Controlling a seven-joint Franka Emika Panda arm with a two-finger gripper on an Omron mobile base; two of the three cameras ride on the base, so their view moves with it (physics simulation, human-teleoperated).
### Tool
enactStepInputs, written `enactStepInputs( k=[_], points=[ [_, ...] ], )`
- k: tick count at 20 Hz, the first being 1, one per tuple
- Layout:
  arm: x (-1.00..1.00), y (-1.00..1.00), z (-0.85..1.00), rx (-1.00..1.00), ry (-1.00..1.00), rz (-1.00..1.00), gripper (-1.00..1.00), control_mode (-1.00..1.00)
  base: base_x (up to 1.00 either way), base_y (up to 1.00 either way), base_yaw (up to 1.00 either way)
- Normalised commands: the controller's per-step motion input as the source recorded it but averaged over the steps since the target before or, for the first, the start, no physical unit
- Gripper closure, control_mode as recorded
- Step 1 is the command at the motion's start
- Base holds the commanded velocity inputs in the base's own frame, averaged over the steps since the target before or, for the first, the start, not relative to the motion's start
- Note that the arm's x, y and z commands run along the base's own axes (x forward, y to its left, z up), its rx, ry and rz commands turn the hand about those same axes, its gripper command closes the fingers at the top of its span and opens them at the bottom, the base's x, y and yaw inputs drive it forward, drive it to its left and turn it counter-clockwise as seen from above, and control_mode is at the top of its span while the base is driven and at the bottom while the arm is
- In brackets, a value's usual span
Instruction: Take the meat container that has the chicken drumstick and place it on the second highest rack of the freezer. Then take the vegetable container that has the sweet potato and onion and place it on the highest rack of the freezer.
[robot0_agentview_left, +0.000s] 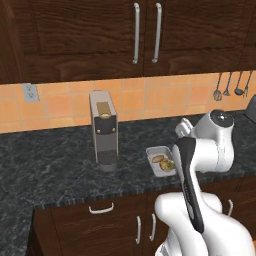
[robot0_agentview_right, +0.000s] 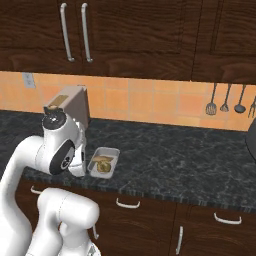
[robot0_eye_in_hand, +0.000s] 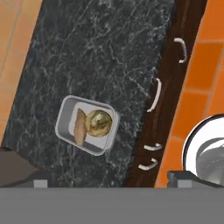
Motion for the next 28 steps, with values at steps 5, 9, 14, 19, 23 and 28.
enactStepInputs(
  k=[5, 9, 14, 19, 23, 28],
  points=[
    [0.0, 0.07, -0.53, 0.0, 0.23, 0.21, -1.0, -1.0, 0.0, 0.0, 0.0],
    [0.0, 0.3, -0.39, 0.0, 0.29, 0.05, -1.0, -1.0, 0.0, 0.0, 0.0],
    [0.08, 0.21, -0.18, 0.0, 0.19, 0.01, -1.0, -1.0, 0.0, 0.0, 0.0],
    [0.33, -0.03, -0.03, 0.05, 0.0, 0.0, -1.0, -1.0, 0.0, 0.0, 0.0],
    [0.14, -0.18, -0.25, 0.04, 0.0, 0.0, -1.0, -1.0, 0.0, 0.0, 0.0],
    [0.0, -0.04, -0.32, 0.0, 0.0, 0.0, -1.0, -1.0, 0.0, 0.0, 0.0]
  ],
)
